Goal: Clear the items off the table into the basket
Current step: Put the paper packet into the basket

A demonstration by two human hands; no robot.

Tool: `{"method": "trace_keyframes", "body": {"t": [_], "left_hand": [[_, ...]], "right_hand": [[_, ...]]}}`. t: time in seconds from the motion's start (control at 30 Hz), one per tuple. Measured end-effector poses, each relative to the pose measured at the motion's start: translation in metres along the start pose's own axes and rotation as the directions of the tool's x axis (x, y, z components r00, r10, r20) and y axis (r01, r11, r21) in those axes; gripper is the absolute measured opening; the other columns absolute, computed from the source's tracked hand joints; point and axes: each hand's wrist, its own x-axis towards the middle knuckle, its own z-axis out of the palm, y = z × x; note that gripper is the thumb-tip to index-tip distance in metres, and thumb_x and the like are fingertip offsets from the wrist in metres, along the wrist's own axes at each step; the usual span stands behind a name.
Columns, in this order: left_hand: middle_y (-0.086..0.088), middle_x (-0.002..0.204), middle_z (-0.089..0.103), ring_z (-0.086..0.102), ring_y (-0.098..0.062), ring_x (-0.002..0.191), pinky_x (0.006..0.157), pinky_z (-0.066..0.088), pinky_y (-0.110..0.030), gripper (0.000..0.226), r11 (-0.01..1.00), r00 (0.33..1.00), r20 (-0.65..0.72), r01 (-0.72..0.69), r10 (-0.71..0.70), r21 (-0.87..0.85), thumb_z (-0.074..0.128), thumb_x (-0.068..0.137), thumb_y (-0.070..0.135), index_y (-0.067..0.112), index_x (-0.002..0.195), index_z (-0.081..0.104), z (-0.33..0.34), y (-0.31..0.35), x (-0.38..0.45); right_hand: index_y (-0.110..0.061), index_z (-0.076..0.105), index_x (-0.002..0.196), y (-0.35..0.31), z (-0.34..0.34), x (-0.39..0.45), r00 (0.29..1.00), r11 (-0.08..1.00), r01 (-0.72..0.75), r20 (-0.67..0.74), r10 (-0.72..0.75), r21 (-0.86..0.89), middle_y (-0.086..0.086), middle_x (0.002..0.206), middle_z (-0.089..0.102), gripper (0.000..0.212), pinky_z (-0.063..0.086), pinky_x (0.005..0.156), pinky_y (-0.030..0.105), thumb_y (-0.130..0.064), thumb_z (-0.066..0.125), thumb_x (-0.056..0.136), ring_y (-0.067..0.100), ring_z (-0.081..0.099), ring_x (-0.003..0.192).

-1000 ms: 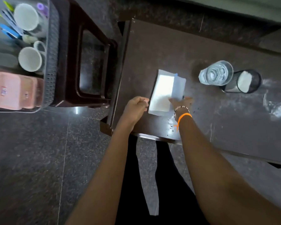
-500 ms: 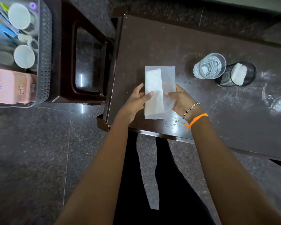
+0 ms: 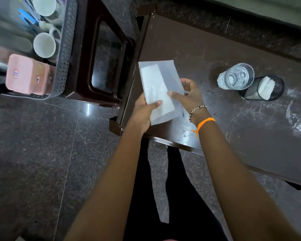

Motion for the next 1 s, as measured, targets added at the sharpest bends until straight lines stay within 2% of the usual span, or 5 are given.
{"method": "trace_keyframes", "body": {"t": [0.13,0.4,0.73,0.9,1.0], "left_hand": [[-0.007,0.109,0.065,0.066,-0.021,0.095,0.073,0.059,-0.033,0.047,0.957,0.998,-0.027,-0.062,0.057,-0.284,0.054,0.082,-0.014,0.011,0.122,0.052,-0.018,0.014,-0.003],[-0.012,0.108,0.063,0.064,-0.025,0.097,0.086,0.056,-0.040,0.047,0.849,0.987,-0.094,-0.160,0.130,-0.503,0.048,0.082,-0.018,0.007,0.122,0.051,-0.052,0.066,-0.019],[0.005,0.108,0.061,0.057,-0.009,0.101,0.095,0.047,-0.024,0.038,0.909,0.794,-0.483,-0.417,0.369,0.008,0.056,0.087,-0.002,0.018,0.118,0.050,-0.154,0.178,-0.028],[0.001,0.117,0.060,0.055,0.002,0.090,0.071,0.043,0.000,0.036,0.896,0.775,-0.449,-0.395,0.443,0.202,0.050,0.089,-0.001,0.018,0.119,0.053,-0.184,0.215,-0.010],[-0.006,0.126,0.057,0.056,-0.008,0.100,0.083,0.045,-0.007,0.039,0.862,0.785,-0.379,-0.371,0.490,0.346,0.046,0.088,-0.005,0.012,0.123,0.052,-0.187,0.226,0.001]], "right_hand": [[-0.019,0.047,0.115,-0.004,0.014,-0.012,0.932,0.947,-0.287,0.270,0.241,0.143,-0.002,0.100,0.060,0.042,0.055,0.066,0.024,-0.010,0.069,0.080,0.014,0.061,0.088],[-0.022,0.056,0.083,-0.037,0.085,-0.029,0.966,0.903,-0.173,0.245,0.078,0.393,0.000,0.086,0.061,0.022,0.057,0.059,0.021,0.000,0.056,0.087,0.014,0.060,0.080],[-0.022,0.053,0.076,-0.166,0.222,0.023,0.971,0.959,0.154,0.144,-0.192,0.237,-0.002,0.070,0.051,0.031,0.049,0.058,0.023,0.008,0.050,0.085,0.007,0.050,0.063],[-0.002,0.058,0.099,-0.215,0.303,0.073,0.945,0.946,0.319,0.096,-0.313,-0.061,0.012,0.084,0.051,0.024,0.044,0.069,0.034,0.009,0.046,0.082,0.021,0.048,0.079],[0.005,0.052,0.118,-0.233,0.339,0.100,0.921,0.876,0.382,0.193,-0.337,-0.294,0.014,0.095,0.052,0.034,0.045,0.078,0.034,0.006,0.043,0.085,0.018,0.046,0.088]]}}
